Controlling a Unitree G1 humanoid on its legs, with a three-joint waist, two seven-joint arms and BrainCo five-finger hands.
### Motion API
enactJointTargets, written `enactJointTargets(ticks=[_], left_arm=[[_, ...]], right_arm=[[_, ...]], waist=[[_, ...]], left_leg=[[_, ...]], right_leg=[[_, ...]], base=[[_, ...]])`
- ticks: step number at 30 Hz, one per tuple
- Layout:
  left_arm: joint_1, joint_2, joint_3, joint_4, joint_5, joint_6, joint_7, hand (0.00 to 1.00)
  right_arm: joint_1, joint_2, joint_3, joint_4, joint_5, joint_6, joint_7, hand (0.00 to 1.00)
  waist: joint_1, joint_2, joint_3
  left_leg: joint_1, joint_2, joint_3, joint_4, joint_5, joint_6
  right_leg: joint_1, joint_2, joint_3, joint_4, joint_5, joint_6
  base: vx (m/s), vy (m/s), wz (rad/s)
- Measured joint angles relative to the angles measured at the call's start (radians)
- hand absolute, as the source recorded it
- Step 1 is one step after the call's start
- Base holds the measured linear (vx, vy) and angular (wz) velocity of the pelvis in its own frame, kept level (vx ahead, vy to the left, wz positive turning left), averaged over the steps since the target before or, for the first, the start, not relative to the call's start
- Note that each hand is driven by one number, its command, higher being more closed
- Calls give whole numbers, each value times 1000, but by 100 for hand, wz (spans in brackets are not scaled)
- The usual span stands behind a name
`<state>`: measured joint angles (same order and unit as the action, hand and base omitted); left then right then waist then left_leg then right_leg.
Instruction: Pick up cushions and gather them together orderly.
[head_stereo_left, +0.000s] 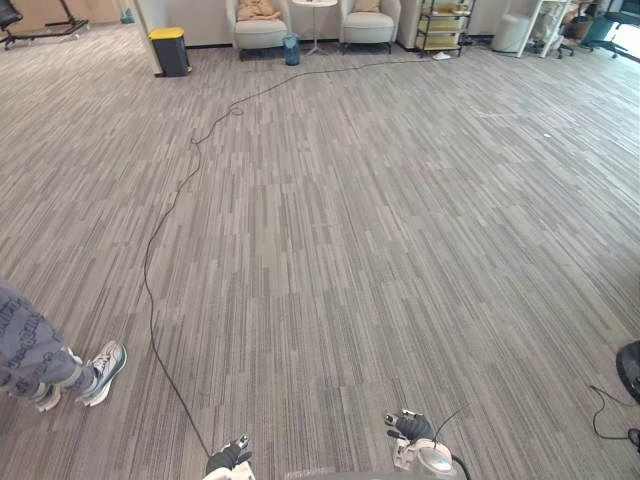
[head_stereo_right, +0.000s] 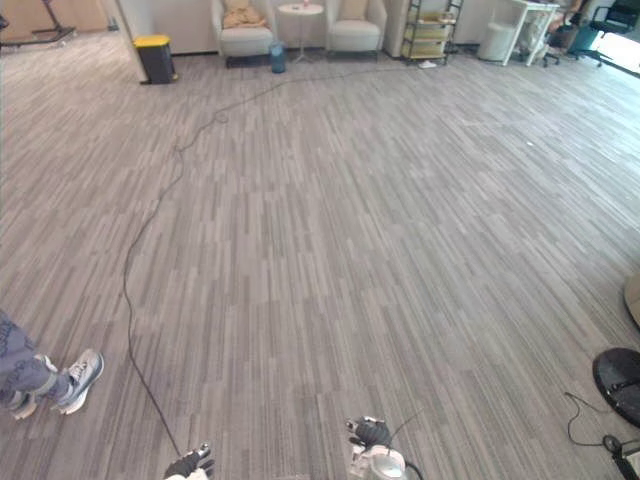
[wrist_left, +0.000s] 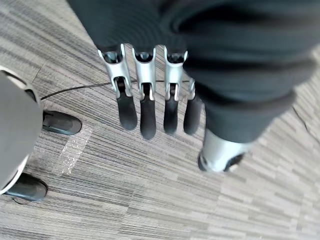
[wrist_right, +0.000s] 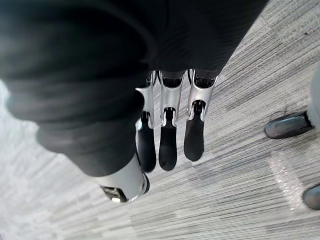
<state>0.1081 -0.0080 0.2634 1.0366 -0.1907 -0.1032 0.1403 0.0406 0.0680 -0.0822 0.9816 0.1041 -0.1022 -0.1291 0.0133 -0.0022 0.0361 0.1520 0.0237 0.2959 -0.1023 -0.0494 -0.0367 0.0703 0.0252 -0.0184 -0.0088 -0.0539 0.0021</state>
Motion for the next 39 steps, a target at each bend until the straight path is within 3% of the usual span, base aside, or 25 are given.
enactJointTargets(ticks=[10,17,39], left_arm=[[-31,23,-47,18,92,3,-30,0],[-38,28,-45,35,93,9,-31,0],[-52,57,-87,63,90,26,-36,0]], right_arm=[[-18,-3,-141,66,-20,28,3,0],[-24,-1,-232,76,37,33,7,0],[-47,-35,-270,105,64,33,11,0]], waist=[[2,-18,7],[3,-22,15],[-6,-19,67]], left_leg=[[-35,-42,-116,-8,25,28],[-44,-64,-158,-8,31,39],[-50,-79,-196,-9,33,43]], right_leg=[[18,-46,-111,-14,-12,19],[25,-67,-149,-14,-18,31],[35,-81,-187,-15,-27,42]], base=[[-21,10,35],[-9,23,18],[-1,-1,6]])
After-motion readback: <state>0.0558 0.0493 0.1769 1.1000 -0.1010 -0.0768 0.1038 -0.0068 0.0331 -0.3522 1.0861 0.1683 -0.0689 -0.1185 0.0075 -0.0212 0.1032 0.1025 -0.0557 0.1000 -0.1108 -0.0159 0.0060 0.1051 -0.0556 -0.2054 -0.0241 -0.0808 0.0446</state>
